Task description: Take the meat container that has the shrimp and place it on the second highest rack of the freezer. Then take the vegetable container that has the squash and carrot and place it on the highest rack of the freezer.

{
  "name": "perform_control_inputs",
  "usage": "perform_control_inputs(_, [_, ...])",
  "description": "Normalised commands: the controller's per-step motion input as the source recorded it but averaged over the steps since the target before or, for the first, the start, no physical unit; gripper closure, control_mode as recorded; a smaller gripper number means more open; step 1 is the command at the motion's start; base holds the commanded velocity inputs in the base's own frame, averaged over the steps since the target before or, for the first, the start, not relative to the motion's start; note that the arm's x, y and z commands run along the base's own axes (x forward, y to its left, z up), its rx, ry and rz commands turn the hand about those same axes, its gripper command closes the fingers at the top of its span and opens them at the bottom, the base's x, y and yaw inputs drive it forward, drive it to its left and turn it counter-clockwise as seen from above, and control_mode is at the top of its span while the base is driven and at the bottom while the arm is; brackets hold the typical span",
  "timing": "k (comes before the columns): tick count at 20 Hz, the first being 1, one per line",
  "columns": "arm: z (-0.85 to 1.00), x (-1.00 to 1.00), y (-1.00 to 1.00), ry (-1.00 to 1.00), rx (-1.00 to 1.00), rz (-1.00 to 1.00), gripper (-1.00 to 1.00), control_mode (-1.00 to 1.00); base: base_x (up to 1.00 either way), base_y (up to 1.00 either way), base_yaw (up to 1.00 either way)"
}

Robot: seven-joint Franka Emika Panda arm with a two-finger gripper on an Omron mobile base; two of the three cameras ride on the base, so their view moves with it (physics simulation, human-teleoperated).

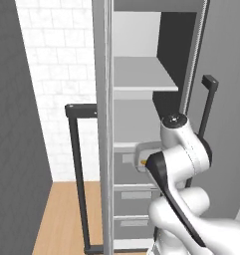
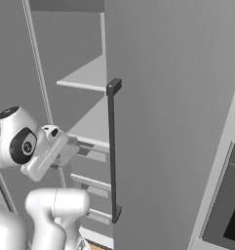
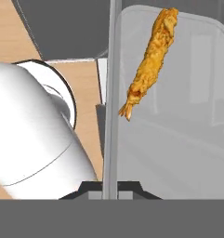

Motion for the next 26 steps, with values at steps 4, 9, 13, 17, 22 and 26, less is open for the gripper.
perform_control_inputs(4, [-0.27, 0.32, 0.22, 0.00, 0.00, 0.31, 1.00, -1.00, 0.00, 0.00, 0.00])
perform_control_inputs(9, [-0.15, 0.57, 0.17, 0.00, 0.00, 0.08, 1.00, -1.00, 0.00, 0.00, 0.00])
perform_control_inputs(13, [-0.09, 0.64, 0.04, 0.00, 0.00, 0.02, 1.00, -1.00, 0.00, 0.00, 0.00])
perform_control_inputs(17, [-0.01, 0.35, -0.01, -0.12, 0.00, 0.00, 1.00, -1.00, 0.00, 0.00, 0.00])
perform_control_inputs(22, [-0.04, -0.06, 0.00, -0.09, 0.00, 0.00, 1.00, -1.00, 0.00, 0.00, 0.00])
perform_control_inputs(26, [-0.02, -0.38, 0.00, 0.00, 0.00, 0.00, 1.00, -1.00, 0.00, 0.00, 0.00])
